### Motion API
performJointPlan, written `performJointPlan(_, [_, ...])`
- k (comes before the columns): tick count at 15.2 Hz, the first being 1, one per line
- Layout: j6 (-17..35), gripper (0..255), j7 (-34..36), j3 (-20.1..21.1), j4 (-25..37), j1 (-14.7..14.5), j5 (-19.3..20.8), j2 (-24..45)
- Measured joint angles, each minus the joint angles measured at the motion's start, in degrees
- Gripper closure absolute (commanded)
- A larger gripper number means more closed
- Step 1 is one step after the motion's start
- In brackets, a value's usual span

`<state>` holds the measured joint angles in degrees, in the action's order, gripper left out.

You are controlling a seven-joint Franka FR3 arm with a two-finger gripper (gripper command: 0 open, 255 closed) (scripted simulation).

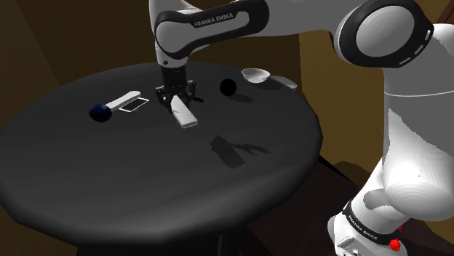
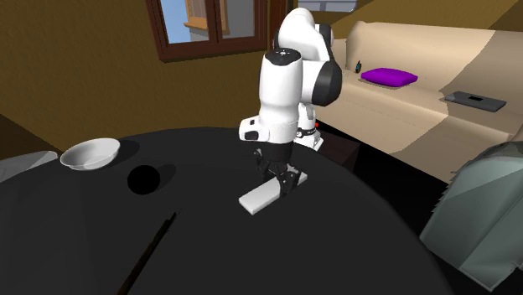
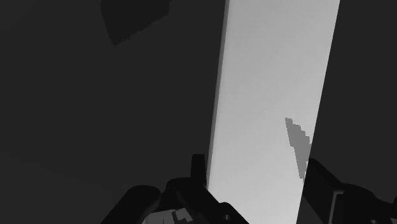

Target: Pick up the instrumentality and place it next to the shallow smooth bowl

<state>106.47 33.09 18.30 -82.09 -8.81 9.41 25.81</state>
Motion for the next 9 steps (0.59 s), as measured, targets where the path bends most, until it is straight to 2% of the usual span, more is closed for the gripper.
performJointPlan(4, [-2.2,255,-0.6,0.0,1.4,0.3,-0.3,-0.8])
performJointPlan(9, [-0.2,255,-6.0,-1.1,-4.4,5.0,-1.9,-5.0])
